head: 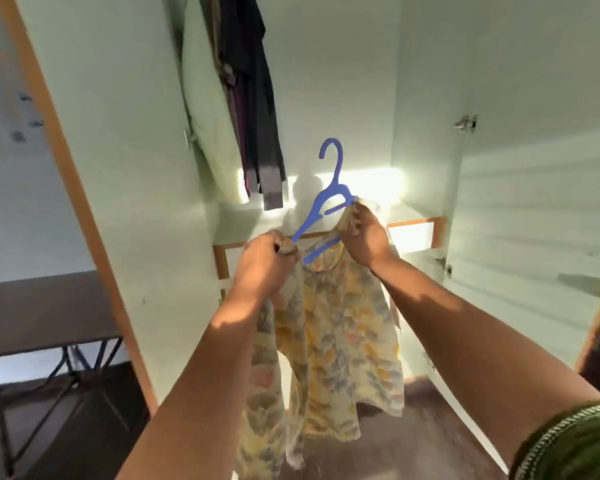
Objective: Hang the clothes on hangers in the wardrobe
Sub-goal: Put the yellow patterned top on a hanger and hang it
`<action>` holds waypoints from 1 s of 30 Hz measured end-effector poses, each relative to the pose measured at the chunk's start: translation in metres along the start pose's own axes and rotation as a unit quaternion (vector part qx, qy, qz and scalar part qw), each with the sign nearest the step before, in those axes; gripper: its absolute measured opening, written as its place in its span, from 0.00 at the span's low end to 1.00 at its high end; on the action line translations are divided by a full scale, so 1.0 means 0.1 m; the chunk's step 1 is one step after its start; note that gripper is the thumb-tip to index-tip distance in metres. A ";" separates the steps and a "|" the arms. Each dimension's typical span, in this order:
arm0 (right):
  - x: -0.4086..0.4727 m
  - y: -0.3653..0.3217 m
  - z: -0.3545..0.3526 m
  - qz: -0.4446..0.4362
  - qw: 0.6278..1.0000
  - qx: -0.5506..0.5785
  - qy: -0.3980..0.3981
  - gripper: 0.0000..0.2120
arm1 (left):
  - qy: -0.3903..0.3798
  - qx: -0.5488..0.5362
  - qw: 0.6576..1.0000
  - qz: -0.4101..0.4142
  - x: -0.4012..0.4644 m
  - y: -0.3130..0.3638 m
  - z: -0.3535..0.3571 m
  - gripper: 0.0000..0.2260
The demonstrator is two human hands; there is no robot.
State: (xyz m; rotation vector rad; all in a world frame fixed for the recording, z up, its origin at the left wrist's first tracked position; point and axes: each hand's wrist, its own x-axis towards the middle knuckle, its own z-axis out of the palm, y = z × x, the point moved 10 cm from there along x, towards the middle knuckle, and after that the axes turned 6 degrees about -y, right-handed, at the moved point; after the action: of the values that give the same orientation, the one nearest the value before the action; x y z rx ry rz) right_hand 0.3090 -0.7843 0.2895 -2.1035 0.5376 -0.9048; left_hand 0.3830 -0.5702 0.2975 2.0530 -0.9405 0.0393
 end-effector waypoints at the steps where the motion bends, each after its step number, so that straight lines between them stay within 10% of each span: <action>1: 0.22 0.14 -0.01 0.011 1.000 0.007 -0.007 0.28 | 0.011 -0.020 1.000 -0.007 0.22 -0.01 0.11 0.14; 17: 2.97 -0.14 0.15 -0.220 0.957 0.146 0.120 0.22 | 0.059 -0.192 0.979 0.025 3.71 0.92 0.25 0.10; 25: 4.80 -1.15 0.20 -0.455 0.877 0.010 0.155 0.24 | 0.069 -0.218 0.972 0.044 5.49 1.31 -0.58 0.12; 30: 5.92 -1.62 0.27 -0.419 0.857 -0.183 0.237 0.19 | 0.070 -0.180 0.979 0.059 6.21 1.63 -1.09 0.03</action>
State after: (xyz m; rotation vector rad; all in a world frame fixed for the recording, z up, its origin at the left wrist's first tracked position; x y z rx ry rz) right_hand 0.7307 -1.0393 0.6555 -2.4908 -0.0285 -1.9809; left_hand 0.7565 -0.9258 0.6952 1.6392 -0.9078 0.0696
